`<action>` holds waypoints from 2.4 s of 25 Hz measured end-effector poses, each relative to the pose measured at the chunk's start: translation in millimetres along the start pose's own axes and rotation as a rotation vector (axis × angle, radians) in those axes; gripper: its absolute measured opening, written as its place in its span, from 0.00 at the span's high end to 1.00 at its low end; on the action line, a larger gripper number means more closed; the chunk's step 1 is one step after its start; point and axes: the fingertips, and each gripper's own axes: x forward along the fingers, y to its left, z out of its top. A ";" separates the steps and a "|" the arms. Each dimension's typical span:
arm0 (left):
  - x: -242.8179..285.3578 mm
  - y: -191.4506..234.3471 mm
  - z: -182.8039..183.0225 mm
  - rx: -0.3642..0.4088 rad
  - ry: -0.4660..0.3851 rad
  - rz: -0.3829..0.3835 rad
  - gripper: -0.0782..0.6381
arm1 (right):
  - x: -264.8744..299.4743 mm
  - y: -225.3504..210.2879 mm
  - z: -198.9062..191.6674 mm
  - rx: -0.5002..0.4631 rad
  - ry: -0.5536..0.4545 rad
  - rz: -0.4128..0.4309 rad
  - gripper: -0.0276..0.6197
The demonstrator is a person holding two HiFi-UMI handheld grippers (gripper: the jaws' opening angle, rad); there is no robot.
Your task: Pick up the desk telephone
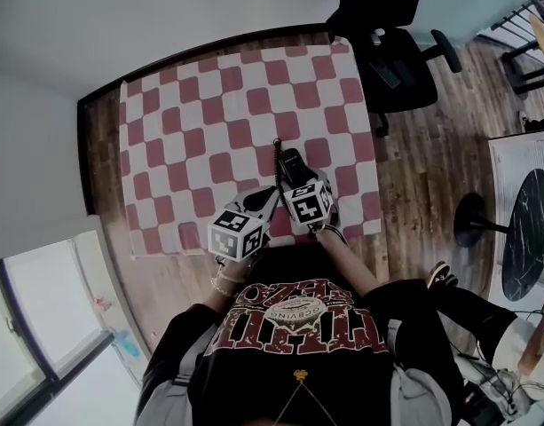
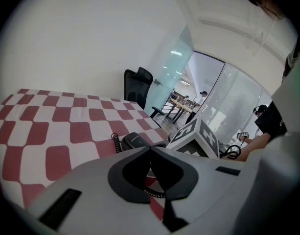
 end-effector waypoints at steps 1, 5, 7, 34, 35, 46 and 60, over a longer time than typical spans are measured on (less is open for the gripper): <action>0.2 -0.2 0.5 0.003 0.000 0.000 0.89 | -0.1 -0.1 0.1 0.002 0.000 0.000 0.51; 1.2 -1.3 1.2 0.008 -0.002 -0.004 0.89 | -0.4 -0.3 -0.6 0.002 -0.007 -0.003 0.51; 1.6 -1.4 0.8 0.011 0.000 -0.006 0.89 | -0.4 -0.1 -0.6 0.002 -0.013 -0.003 0.51; -0.8 -10.3 3.7 0.066 0.013 -0.043 0.89 | -3.2 -2.1 -1.1 0.025 -0.019 0.018 0.51; -0.7 -9.6 3.3 0.067 0.014 -0.044 0.89 | -3.8 -1.6 -1.6 0.020 -0.018 0.020 0.51; 3.1 -9.1 4.6 0.064 0.015 -0.059 0.89 | -19.1 -8.8 -8.8 -0.019 0.004 0.011 0.51; 9.0 -14.4 2.2 0.055 0.017 -0.076 0.89 | -43.3 -2.7 -8.3 -0.034 -0.006 0.025 0.51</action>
